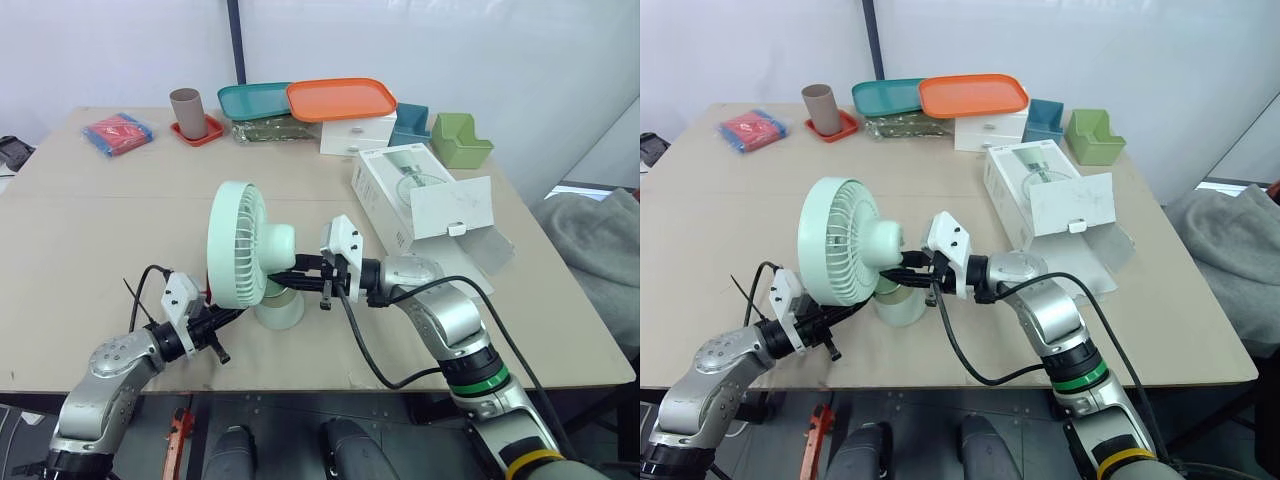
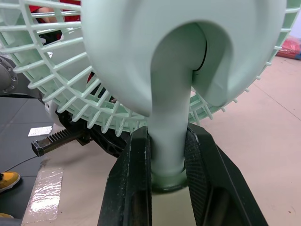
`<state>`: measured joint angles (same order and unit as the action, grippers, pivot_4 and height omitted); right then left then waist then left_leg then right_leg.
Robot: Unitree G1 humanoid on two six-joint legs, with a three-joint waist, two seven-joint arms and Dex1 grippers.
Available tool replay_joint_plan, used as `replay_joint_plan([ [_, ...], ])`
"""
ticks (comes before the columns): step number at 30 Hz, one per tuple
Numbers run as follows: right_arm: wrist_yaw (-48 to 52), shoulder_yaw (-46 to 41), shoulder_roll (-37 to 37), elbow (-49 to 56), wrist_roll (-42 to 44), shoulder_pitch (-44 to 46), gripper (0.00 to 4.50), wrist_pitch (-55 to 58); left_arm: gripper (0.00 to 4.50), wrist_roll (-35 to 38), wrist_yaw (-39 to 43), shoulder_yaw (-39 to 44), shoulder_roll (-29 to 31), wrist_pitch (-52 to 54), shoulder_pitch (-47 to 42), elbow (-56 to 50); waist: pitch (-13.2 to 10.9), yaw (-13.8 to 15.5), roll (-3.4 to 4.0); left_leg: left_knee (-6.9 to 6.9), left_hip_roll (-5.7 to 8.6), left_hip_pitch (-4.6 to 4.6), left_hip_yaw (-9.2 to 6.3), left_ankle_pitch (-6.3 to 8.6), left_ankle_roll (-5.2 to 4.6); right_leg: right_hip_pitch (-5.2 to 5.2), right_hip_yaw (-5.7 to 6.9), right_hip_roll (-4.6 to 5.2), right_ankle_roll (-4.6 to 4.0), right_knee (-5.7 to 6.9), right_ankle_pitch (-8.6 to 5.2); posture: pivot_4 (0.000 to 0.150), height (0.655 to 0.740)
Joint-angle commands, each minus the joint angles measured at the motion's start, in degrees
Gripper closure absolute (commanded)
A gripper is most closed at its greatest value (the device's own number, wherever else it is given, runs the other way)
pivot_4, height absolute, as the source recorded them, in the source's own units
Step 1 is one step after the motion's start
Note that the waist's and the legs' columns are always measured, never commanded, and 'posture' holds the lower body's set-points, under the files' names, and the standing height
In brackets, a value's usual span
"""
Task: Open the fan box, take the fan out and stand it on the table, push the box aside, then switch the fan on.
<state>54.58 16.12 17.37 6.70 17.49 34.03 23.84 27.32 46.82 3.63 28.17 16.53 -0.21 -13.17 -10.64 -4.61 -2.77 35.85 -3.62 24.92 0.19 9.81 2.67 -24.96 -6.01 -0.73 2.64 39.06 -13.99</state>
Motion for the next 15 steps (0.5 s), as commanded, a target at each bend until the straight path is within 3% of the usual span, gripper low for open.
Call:
replay_joint_plan([
  [1, 0.0, 1.4, -0.3, 1.7, -0.3, -0.2, 4.11, -0.2, 4.45, -1.0, 1.3, -1.2, -0.3, -1.8, 0.0, 0.7, 0.0, 0.0, 0.0, 0.0, 0.0, 0.0, 0.0, 0.0, 0.0, 0.0, 0.0, 0.0, 0.0, 0.0, 0.0, 0.15, 0.74],
  [15, 0.3, 1.6, 0.1, 2.0, -0.6, -0.9, 4.11, -0.2, 4.45, -0.6, 3.4, -0.1, -0.9, -5.1, -1.6, 4.7, 0.0, 0.1, 0.01, 0.0, 0.0, -0.01, 0.0, 0.0, -0.01, 0.01, 0.0, 0.0, 0.0, 0.0, 0.01, 0.15, 0.74],
])
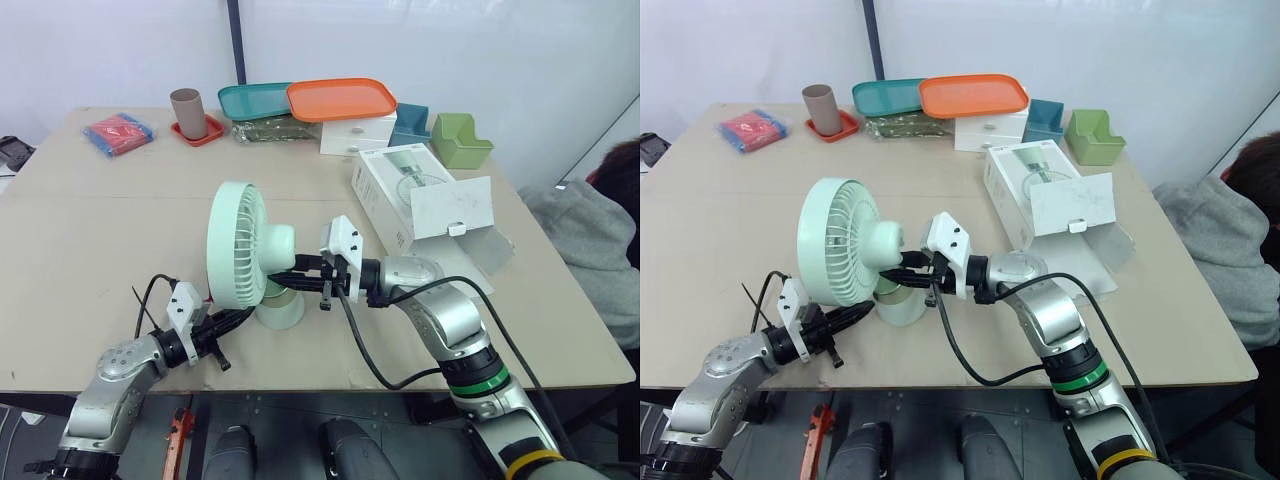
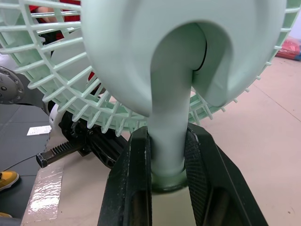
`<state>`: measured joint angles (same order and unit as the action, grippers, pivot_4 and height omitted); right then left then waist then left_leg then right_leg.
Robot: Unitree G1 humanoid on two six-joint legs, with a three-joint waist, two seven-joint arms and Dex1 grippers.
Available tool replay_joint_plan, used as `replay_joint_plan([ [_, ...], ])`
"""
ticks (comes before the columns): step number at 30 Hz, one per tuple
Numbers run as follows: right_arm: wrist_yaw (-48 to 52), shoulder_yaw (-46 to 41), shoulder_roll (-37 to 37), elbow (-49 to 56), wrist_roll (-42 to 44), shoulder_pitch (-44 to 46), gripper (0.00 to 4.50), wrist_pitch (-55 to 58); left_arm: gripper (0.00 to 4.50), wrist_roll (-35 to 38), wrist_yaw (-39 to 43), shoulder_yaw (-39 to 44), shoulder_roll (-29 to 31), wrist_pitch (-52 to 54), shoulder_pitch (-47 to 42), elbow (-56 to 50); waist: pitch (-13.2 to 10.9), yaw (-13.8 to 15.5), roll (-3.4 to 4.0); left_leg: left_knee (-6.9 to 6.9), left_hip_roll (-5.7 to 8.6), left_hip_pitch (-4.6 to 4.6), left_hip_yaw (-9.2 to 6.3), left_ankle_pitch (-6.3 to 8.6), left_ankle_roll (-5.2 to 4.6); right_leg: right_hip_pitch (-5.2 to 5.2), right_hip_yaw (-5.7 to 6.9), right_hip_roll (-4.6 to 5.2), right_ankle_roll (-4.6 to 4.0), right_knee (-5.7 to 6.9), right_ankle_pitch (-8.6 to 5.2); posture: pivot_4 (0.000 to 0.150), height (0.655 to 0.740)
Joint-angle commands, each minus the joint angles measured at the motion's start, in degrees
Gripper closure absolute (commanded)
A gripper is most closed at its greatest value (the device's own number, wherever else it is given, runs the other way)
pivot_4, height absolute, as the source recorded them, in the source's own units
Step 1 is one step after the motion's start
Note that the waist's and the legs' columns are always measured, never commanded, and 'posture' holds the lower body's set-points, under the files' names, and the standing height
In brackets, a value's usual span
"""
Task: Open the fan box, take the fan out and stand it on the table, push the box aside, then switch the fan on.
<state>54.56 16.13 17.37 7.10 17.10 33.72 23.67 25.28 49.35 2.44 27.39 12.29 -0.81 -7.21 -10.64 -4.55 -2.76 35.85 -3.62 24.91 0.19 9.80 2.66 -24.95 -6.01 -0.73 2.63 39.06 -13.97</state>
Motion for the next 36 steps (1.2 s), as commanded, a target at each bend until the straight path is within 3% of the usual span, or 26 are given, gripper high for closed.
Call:
replay_joint_plan([
  [1, 0.4, 1.6, 0.1, 1.6, -0.2, -0.6, 4.11, -0.1, 4.45, 1.6, 1.0, 1.3, 0.2, -0.8, -1.0, -1.7, 0.0, 0.0, 0.0, 0.0, 0.0, 0.0, 0.0, 0.0, 0.0, 0.0, 0.0, 0.0, 0.0, 0.0, 0.0, 0.15, 0.74],
  [36, -0.8, 2.0, -0.4, 0.6, -1.0, -0.1, 4.11, -0.5, 4.45, 2.7, -0.5, 0.8, 0.8, 2.6, -0.7, -7.9, 0.0, 0.0, 0.0, -0.02, -0.01, -0.12, 0.01, 0.0, 0.0, 0.08, -0.01, 0.0, -0.01, 0.0, 0.0, 0.15, 0.74],
])
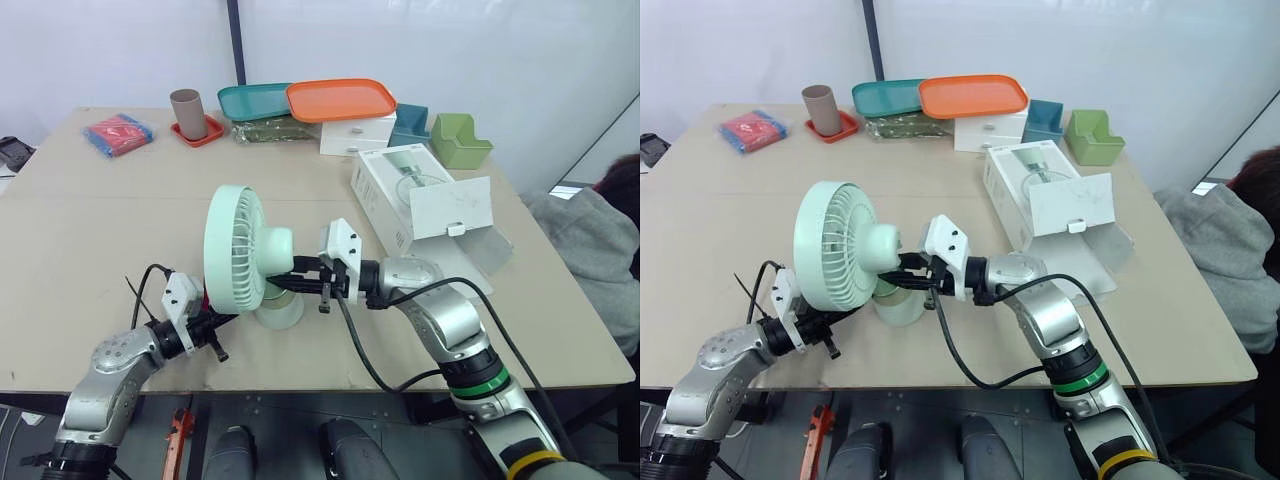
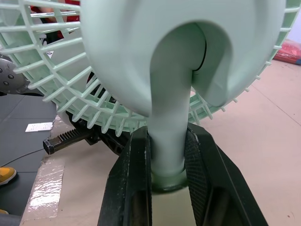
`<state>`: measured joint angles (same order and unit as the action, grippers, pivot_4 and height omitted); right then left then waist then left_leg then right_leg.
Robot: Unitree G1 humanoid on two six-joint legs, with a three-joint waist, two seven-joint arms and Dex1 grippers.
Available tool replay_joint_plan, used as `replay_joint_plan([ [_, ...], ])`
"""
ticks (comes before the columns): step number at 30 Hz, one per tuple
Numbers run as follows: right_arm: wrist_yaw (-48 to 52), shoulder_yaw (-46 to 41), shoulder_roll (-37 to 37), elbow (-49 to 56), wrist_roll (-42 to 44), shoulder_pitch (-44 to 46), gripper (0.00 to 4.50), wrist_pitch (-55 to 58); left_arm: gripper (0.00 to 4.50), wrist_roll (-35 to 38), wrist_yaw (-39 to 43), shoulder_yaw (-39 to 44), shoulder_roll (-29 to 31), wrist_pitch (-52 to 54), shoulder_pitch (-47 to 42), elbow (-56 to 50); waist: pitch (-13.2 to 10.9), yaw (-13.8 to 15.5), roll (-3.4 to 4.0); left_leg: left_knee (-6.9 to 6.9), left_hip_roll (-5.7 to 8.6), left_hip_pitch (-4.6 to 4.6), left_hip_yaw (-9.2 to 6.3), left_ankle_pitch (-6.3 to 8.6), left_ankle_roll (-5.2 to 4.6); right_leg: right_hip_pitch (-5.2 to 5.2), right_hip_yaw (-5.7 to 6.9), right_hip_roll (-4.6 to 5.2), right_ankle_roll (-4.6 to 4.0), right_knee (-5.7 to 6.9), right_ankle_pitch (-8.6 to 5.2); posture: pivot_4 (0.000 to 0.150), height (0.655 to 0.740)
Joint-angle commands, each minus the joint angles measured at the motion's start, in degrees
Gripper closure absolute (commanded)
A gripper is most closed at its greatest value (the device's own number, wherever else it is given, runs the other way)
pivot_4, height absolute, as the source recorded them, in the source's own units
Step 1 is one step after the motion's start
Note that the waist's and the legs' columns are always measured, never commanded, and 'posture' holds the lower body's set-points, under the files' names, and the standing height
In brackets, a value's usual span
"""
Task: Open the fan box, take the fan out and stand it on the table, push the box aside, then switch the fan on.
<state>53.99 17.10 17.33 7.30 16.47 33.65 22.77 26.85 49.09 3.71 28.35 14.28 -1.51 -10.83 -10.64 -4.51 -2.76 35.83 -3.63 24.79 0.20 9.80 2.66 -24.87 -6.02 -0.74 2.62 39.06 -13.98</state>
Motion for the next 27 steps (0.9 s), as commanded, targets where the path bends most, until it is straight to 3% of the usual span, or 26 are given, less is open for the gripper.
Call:
replay_joint_plan([
  [1, -0.2, 1.1, -0.3, 0.5, -0.3, -0.1, 4.11, 0.5, 4.45, 1.1, -0.3, -0.5, -0.2, 0.7, 0.0, -4.3, 0.0, 0.0, 0.0, 0.0, 0.0, -0.01, 0.0, 0.0, 0.0, 0.01, 0.0, 0.0, 0.0, 0.0, 0.0, 0.15, 0.74],
  [27, -0.2, 1.5, 0.2, 2.0, 0.1, -1.0, 4.11, 1.4, 4.45, -0.1, 2.2, -1.8, -1.2, -2.4, 1.0, -0.4, 0.0, 0.0, 0.0, 0.0, 0.01, -0.06, 0.01, 0.0, 0.0, 0.05, -0.02, 0.0, -0.01, 0.0, -0.01, 0.15, 0.74],
])
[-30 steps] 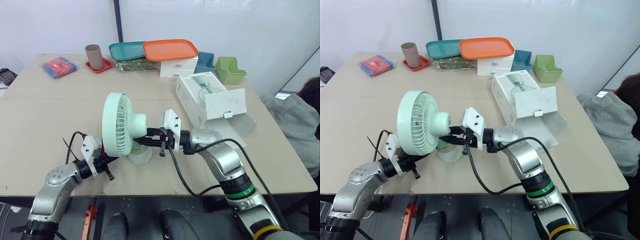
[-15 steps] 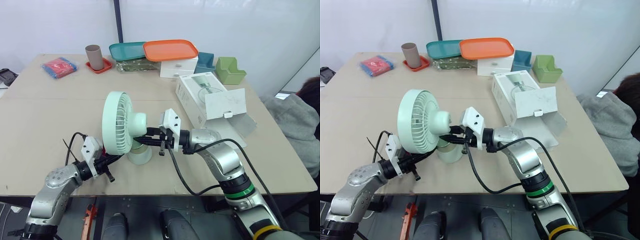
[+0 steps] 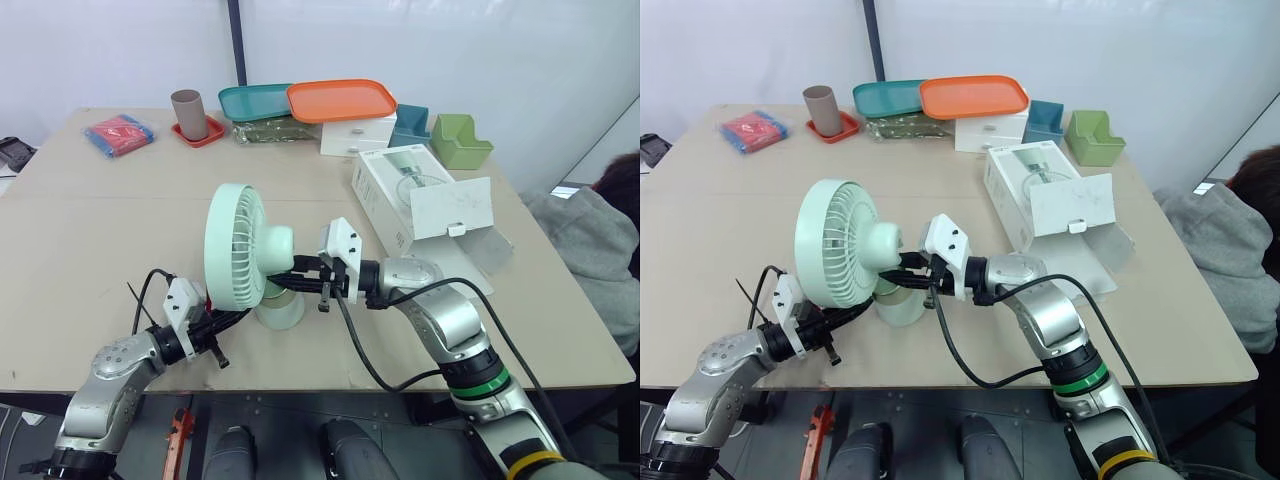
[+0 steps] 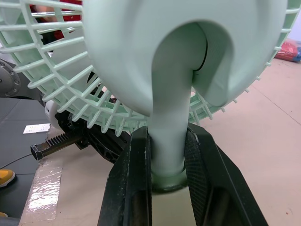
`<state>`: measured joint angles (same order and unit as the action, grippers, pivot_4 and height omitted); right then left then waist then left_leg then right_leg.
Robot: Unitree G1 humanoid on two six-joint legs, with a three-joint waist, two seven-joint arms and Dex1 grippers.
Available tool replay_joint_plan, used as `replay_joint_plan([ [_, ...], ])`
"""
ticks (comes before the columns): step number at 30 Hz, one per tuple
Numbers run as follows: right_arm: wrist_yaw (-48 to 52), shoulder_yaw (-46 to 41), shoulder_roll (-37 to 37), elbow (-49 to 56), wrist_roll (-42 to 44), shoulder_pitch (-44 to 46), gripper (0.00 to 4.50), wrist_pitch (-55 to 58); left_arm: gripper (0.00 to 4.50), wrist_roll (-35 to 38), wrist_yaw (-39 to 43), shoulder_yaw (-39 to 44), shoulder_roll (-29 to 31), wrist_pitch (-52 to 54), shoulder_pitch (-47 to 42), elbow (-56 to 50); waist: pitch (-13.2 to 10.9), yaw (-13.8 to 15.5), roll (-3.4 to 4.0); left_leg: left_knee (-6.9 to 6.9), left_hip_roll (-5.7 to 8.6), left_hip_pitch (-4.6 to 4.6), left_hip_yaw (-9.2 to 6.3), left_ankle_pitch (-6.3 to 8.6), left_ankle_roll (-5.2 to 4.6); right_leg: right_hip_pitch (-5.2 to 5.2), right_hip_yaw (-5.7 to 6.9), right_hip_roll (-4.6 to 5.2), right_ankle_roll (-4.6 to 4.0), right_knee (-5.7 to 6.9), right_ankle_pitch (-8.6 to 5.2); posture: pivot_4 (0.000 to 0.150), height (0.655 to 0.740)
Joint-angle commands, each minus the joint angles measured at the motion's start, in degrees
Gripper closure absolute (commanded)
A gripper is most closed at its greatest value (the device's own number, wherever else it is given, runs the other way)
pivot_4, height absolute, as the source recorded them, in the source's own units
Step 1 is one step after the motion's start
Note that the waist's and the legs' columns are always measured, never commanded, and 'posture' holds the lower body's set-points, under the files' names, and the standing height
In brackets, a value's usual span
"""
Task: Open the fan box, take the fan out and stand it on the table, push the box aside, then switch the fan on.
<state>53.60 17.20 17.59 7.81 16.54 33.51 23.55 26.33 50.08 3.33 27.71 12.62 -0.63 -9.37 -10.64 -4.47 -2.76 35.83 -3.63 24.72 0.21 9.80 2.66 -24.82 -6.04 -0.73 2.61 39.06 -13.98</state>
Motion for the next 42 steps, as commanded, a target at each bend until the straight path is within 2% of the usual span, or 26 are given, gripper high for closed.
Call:
replay_joint_plan([
  [1, 0.1, 1.4, 0.0, 1.6, 0.0, -0.9, 4.11, 0.7, 4.45, 0.4, 1.2, -1.5, -0.5, -0.7, 0.2, -2.0, 0.0, 0.0, 0.0, 0.0, 0.0, 0.0, 0.0, 0.0, 0.0, 0.0, 0.0, 0.0, 0.0, 0.0, 0.0, 0.15, 0.74],
  [24, 0.9, 0.7, -0.1, -1.2, 0.0, 0.2, 4.11, -0.3, 4.45, 1.7, -0.7, 0.9, 0.7, 1.6, 1.4, -5.8, 0.0, 0.0, 0.0, -0.02, 0.0, -0.01, 0.0, 0.0, 0.0, -0.01, 0.0, 0.0, -0.01, 0.0, -0.02, 0.15, 0.74],
  [26, 1.1, 0.4, -0.1, -1.7, 0.2, 0.4, 4.11, -0.4, 4.45, 1.8, -0.9, 0.9, 0.8, 1.9, 1.5, -6.3, 0.0, 0.0, 0.0, -0.02, 0.0, -0.02, 0.0, 0.0, 0.0, 0.0, -0.01, 0.0, -0.24, 0.0, -0.14, 0.15, 0.74],
  [31, 3.5, -5.7, -0.4, -3.6, 6.3, 1.4, 4.11, -0.8, 4.45, 4.1, -2.6, 4.8, 2.1, 4.1, 3.7, -10.1, 0.0, 0.0, 0.0, -0.01, 0.0, -0.02, 0.01, 0.0, 0.0, 0.0, -0.02, 0.0, -0.25, 0.0, -0.13, 0.15, 0.74],
  [34, 7.2, -8.3, 0.7, -1.9, 11.0, 0.9, 4.11, -0.9, 4.45, 9.3, -3.4, 9.9, 4.3, 9.0, 6.6, -13.1, 0.0, 0.0, 0.02, -0.07, -0.01, 0.11, 0.0, 0.0, 0.0, -0.16, -0.02, -0.02, -0.04, 0.0, -0.04, 0.15, 0.74],
  [42, 13.0, -14.1, 1.3, 3.1, 23.3, -0.1, 4.11, 2.2, 4.45, 13.3, -3.8, 16.5, 4.4, 8.1, 12.9, -18.4, 0.0, 0.0, 0.04, -0.12, -0.01, 0.2, -0.01, 0.02, 0.01, -0.23, 0.01, -0.01, -0.04, -0.03, -0.1, 0.15, 0.74],
])
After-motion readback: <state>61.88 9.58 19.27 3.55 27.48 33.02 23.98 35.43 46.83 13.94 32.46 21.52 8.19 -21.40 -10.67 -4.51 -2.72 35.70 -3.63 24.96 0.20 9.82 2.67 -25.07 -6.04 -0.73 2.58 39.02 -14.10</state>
